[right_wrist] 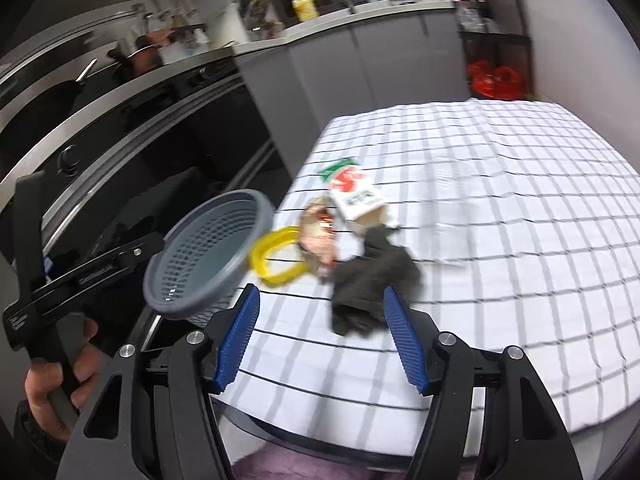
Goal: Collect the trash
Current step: 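Move both tools back toward the clear plastic cup on the table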
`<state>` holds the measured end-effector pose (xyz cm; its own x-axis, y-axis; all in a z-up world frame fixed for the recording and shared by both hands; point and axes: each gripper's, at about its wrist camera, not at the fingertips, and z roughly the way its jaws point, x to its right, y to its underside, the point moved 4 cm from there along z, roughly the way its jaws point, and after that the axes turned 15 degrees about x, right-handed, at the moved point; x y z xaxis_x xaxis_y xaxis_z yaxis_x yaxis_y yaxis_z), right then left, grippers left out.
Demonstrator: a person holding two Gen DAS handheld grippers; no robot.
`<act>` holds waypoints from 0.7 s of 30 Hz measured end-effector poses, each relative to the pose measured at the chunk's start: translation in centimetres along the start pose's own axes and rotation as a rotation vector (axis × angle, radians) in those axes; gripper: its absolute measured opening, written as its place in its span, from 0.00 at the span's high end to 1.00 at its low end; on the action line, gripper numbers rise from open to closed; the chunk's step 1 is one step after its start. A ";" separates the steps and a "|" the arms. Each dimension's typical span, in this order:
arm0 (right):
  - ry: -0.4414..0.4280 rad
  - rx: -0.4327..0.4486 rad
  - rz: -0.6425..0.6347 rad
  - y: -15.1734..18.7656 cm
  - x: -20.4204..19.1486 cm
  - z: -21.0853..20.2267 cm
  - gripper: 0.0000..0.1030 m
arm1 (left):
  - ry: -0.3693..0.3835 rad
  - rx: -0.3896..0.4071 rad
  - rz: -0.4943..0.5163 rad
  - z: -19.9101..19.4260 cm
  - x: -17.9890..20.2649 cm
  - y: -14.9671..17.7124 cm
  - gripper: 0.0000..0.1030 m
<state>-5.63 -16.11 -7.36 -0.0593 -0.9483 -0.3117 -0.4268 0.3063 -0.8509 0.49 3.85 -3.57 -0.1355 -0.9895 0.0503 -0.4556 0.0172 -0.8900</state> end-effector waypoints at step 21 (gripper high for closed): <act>0.133 -0.029 0.070 1.5 7.7 0.2 0.39 | 0.045 -0.101 0.062 1.3 6.0 4.7 0.22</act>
<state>-6.56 -22.90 -11.14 -0.2086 -0.9278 -0.3093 -0.4429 0.3716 -0.8159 -1.28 -2.17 -8.07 -0.2043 -0.9787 0.0183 -0.5307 0.0951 -0.8422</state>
